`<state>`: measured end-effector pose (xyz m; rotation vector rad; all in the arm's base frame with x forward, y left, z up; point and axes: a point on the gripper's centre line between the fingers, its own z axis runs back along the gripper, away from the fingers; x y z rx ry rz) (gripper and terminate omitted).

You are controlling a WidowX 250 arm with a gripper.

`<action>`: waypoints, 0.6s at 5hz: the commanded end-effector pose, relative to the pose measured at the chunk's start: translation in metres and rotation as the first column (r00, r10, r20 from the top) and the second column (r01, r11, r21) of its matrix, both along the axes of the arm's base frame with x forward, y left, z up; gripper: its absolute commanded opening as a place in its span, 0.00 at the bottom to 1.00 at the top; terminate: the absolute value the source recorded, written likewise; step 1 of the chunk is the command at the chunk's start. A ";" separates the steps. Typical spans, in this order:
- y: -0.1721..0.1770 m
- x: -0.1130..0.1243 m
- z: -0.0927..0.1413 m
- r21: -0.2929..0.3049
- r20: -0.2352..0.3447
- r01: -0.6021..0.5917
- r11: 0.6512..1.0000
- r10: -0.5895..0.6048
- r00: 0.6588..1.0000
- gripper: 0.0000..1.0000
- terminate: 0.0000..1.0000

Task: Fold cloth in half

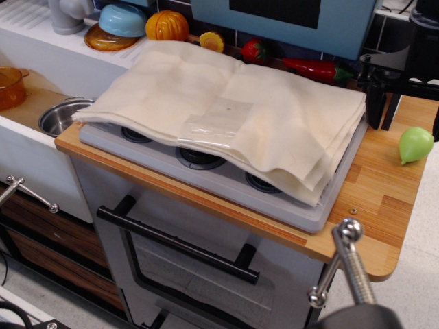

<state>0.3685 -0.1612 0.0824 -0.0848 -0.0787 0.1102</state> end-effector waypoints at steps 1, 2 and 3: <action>0.000 0.000 0.000 0.000 0.000 0.000 1.000 0.000 1.000 1.00 0.00; 0.014 0.002 0.007 0.089 -0.044 0.035 0.995 -0.031 0.999 1.00 0.00; 0.032 0.010 0.019 0.115 -0.036 0.083 0.990 -0.079 0.996 1.00 0.00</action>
